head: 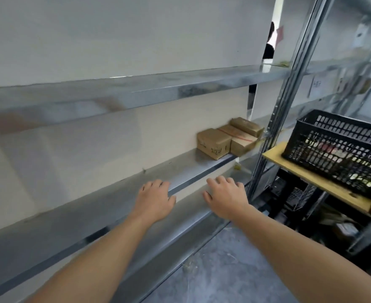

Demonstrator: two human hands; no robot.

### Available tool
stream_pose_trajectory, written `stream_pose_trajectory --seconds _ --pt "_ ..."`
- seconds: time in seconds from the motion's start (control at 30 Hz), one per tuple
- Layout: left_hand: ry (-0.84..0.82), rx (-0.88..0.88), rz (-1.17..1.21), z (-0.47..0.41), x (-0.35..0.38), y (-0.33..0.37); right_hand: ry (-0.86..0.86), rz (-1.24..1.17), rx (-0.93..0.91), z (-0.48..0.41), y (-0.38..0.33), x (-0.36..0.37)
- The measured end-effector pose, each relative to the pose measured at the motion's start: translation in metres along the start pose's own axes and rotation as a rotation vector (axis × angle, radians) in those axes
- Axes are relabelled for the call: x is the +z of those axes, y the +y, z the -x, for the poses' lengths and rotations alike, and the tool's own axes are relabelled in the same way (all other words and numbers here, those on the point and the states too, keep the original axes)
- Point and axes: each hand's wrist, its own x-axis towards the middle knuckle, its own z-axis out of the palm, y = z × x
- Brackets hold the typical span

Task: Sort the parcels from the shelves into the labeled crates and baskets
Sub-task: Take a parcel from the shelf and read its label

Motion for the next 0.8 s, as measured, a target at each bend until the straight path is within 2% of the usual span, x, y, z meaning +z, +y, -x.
stream_pose_trajectory --seconds 0.2,0.4,0.63,0.8 --pt "-0.063 0.074 -0.005 -0.107 0.01 0.021 -0.01 -0.032 0.118 -0.071 0.046 -0.001" --pt "-0.071 0.128 0.013 -0.174 0.021 0.049 -0.043 -0.093 0.224 -0.117 0.09 0.014" --pt "-0.071 0.102 0.054 -0.253 0.037 0.083 -0.018 -0.155 0.219 -0.194 0.142 0.02" --pt "-0.072 0.045 0.097 -0.312 0.06 0.117 -0.074 -0.223 0.116 -0.266 0.19 0.026"
